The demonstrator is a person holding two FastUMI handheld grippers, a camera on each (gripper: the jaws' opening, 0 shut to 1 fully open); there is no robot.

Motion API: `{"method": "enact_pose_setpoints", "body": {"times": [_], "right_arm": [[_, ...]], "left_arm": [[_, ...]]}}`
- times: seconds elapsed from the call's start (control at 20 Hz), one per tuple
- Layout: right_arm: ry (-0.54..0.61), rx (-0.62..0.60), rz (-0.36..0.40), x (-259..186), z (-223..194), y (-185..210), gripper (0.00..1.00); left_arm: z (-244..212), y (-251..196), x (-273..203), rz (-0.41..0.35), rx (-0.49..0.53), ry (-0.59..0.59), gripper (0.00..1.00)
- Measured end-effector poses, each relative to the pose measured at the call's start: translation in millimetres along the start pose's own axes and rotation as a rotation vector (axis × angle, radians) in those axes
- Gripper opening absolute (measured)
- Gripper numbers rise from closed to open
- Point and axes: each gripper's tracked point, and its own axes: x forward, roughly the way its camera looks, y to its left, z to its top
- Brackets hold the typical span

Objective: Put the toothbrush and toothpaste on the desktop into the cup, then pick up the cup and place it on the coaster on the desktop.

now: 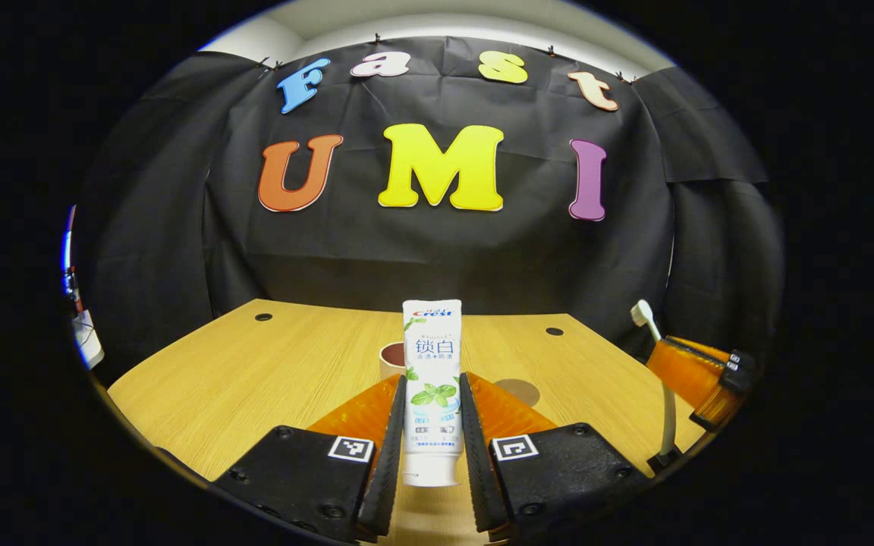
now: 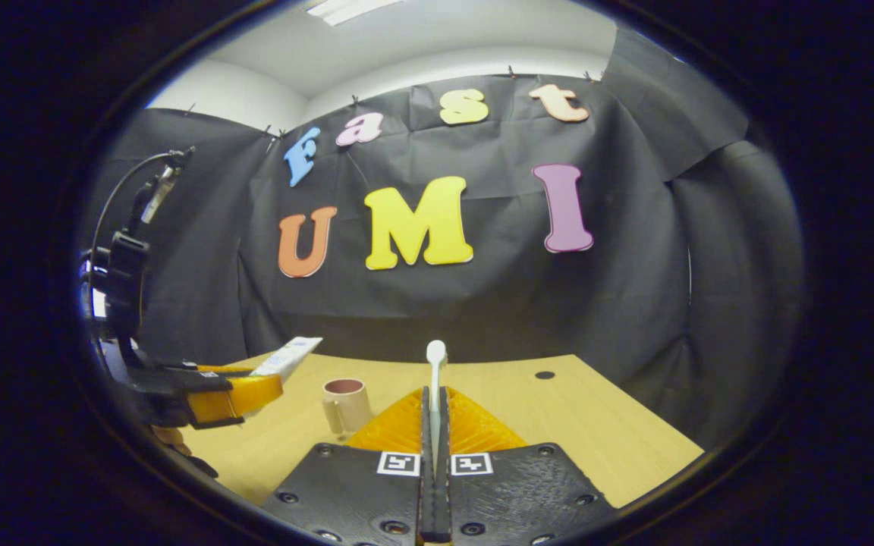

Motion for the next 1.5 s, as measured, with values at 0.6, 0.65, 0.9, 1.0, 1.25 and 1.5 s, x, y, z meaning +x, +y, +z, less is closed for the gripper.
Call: {"method": "enact_pose_setpoints", "body": {"times": [0.6,0.65,0.9,1.0,1.25,1.5], "right_arm": [[-0.012,-0.008,-0.035,-6,2,-29,0.0],[-0.009,-0.003,-0.034,-6,2,-29,0.0],[-0.023,-0.013,-0.043,-5,4,-33,0.0],[-0.014,-0.006,-0.04,-4,0,-33,0.0],[-0.013,-0.009,-0.047,1,0,-37,0.0],[0.001,-0.006,-0.048,3,-7,-36,0.0]], "left_arm": [[7,4,8,0.039,-0.022,-0.045,0.43],[11,6,21,0.035,-0.028,-0.042,0.44],[35,27,102,0.028,-0.075,-0.021,0.44],[40,40,133,0.047,-0.071,-0.034,0.44],[35,50,174,0.04,-0.098,-0.045,0.5],[29,53,175,0.036,-0.107,-0.02,0.44]]}}
